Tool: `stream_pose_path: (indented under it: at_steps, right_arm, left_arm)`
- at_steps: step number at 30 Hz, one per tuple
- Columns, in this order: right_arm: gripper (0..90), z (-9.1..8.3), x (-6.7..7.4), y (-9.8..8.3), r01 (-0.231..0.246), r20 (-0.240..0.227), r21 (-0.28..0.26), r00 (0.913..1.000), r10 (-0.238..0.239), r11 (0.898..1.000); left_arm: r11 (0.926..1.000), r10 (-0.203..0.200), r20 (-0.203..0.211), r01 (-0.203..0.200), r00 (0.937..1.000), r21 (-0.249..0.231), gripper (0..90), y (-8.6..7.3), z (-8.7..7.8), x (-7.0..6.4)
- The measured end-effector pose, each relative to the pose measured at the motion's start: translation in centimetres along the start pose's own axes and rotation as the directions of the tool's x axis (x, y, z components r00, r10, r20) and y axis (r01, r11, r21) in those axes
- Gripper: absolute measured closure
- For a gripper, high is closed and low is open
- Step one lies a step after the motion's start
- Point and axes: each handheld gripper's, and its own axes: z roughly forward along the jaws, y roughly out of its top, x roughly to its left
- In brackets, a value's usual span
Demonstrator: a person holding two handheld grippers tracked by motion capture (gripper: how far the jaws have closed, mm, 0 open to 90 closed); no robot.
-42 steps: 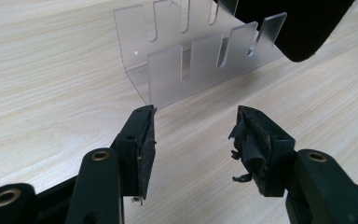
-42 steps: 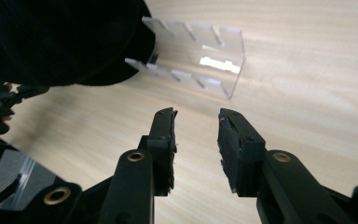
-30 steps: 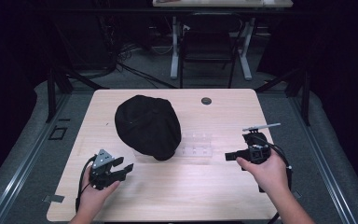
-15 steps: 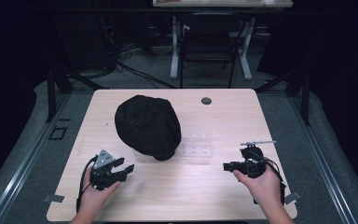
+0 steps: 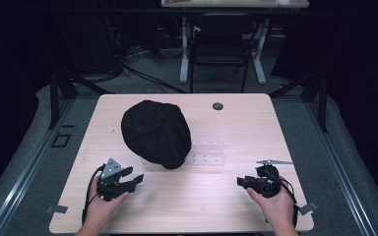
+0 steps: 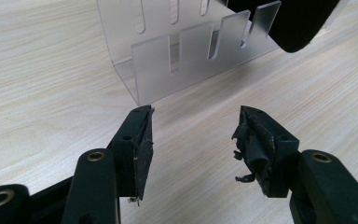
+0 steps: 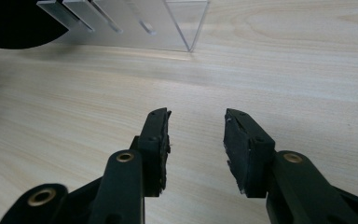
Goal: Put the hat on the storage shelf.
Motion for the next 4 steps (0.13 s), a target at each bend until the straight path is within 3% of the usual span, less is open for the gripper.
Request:
stream_pose_path:
  at_steps: [2, 4]
  right_arm:
    - [58.8, 0.05, -0.27, -0.45, 0.005, 0.004, -0.032, 1.0000, -0.005, 0.999]
    - [58.1, -0.10, -0.55, -0.81, 0.017, 0.009, -0.077, 0.9998, -0.017, 0.997]
  left_arm:
    - [0.9997, -0.018, 0.024, 0.018, 0.9996, -0.015, 44.7, 0.12, 0.03, -0.14]
    - [0.9977, -0.045, 0.083, 0.049, 0.9956, -0.046, 42.1, 0.59, 0.26, -0.63]
